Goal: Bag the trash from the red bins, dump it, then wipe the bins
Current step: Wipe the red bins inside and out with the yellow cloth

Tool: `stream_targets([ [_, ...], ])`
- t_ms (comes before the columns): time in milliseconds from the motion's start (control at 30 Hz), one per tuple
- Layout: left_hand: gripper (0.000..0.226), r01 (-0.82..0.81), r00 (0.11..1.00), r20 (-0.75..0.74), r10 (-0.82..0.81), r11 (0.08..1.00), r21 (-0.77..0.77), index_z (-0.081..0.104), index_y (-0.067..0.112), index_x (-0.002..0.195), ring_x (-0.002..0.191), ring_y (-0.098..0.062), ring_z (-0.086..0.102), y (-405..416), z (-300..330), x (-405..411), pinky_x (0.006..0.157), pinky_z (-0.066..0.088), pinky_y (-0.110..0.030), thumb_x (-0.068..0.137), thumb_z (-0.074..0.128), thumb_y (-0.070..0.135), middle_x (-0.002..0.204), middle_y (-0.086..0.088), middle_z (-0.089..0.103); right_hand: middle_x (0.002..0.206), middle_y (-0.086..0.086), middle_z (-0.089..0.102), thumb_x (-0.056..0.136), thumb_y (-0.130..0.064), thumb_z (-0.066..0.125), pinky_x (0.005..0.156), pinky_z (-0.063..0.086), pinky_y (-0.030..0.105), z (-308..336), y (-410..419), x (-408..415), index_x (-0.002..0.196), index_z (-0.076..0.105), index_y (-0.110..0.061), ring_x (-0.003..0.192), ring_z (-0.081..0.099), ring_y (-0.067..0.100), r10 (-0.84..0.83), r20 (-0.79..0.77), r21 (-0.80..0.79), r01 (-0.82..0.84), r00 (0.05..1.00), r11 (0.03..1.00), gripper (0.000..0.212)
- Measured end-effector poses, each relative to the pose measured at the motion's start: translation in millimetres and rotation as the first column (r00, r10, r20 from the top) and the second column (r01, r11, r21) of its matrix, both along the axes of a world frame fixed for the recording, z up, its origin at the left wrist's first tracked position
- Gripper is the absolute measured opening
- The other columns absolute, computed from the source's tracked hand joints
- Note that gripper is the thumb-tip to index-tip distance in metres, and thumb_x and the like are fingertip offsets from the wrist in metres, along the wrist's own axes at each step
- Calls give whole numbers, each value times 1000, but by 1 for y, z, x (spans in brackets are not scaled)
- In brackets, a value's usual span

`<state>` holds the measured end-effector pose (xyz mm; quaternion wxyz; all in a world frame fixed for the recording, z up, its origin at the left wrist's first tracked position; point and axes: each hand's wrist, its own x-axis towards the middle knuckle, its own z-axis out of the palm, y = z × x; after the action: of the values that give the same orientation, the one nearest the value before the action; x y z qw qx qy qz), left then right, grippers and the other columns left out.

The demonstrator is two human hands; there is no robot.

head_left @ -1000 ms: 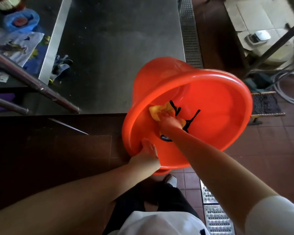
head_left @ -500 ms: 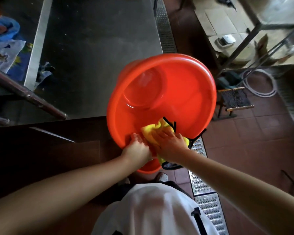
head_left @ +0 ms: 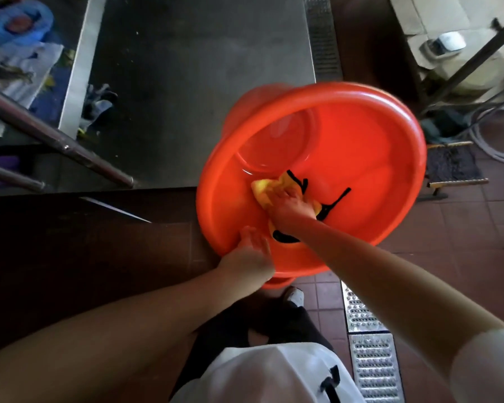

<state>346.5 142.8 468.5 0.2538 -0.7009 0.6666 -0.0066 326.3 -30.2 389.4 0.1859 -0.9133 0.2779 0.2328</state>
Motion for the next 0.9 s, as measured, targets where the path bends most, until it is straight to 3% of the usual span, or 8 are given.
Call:
stream_targets([
  [167, 46, 0, 998, 62, -4, 999, 53, 78, 1, 92, 78, -43, 71, -1, -3, -7, 69, 58, -48, 59, 79, 33, 86, -26, 72, 163, -8, 24, 108, -37, 25, 112, 17, 65, -19, -19, 29, 155, 30, -32, 150, 10, 22, -71, 8, 54, 70, 997, 996, 48],
  [267, 38, 20, 995, 97, -22, 999, 26, 79, 2, 92, 80, -41, 71, -1, -2, -5, 71, 59, -46, 63, 74, 26, 87, -25, 73, 163, -8, 25, 108, -38, 23, 112, 18, 59, -23, -24, 34, 156, 29, -31, 150, 9, 22, -79, 32, 60, 77, 996, 995, 49],
  [400, 49, 47, 994, 97, -50, 998, 29, 74, -5, 99, 81, -40, 71, -1, 1, -2, 74, 58, -46, 67, 75, 31, 90, -28, 72, 164, -7, 24, 106, -35, 26, 114, 19, 61, -12, -20, 26, 155, 29, -31, 152, 9, 22, -59, -10, 65, 59, 998, 996, 49],
  [533, 41, 75, 997, 21, -76, 996, 47, 78, 5, 90, 75, -35, 71, -5, 10, -3, 73, 58, -46, 65, 75, 37, 83, -19, 74, 162, -8, 27, 106, -40, 30, 114, 23, 55, 17, 2, -8, 155, 27, -32, 149, 14, 24, -1, -27, 6, 1, 1000, 1000, 50],
  [600, 43, 89, 996, 18, -91, 991, 96, 74, 8, 106, 91, -37, 70, -6, 9, -3, 86, 54, -53, 82, 63, 42, 97, -17, 74, 163, -8, 25, 105, -41, 33, 112, 26, 54, 33, 15, -34, 157, 24, -32, 149, 16, 23, 35, -14, 1, -35, 999, 999, 53],
  [700, 47, 84, 995, -59, -74, 980, 180, 62, 6, 127, 117, -53, 53, -10, 6, -1, 103, 35, -64, 100, 43, 40, 120, -27, 64, 163, -12, 26, 103, -50, 38, 111, 29, 51, 55, 33, -72, 156, 27, -36, 150, 18, 17, 43, 51, 3, -43, 998, 999, 56],
  [800, 38, 136, 990, -50, -129, 974, 179, 68, 7, 115, 112, -51, 56, -15, 17, 5, 100, 37, -62, 99, 44, 31, 111, -24, 68, 162, -12, 27, 90, -67, 50, 110, 31, 46, 70, 46, -101, 157, 27, -36, 150, 18, 15, 110, 108, -57, -105, 988, 993, 78],
  [900, 31, 163, 987, -31, -160, 973, 166, 67, 2, 112, 109, -49, 57, -12, 20, 11, 98, 39, -61, 94, 45, 14, 109, -26, 68, 163, -9, 25, 78, -78, 54, 107, 31, 46, 75, 50, -111, 160, 17, -32, 150, 21, 19, 217, 52, -137, -209, 975, 968, 101],
])
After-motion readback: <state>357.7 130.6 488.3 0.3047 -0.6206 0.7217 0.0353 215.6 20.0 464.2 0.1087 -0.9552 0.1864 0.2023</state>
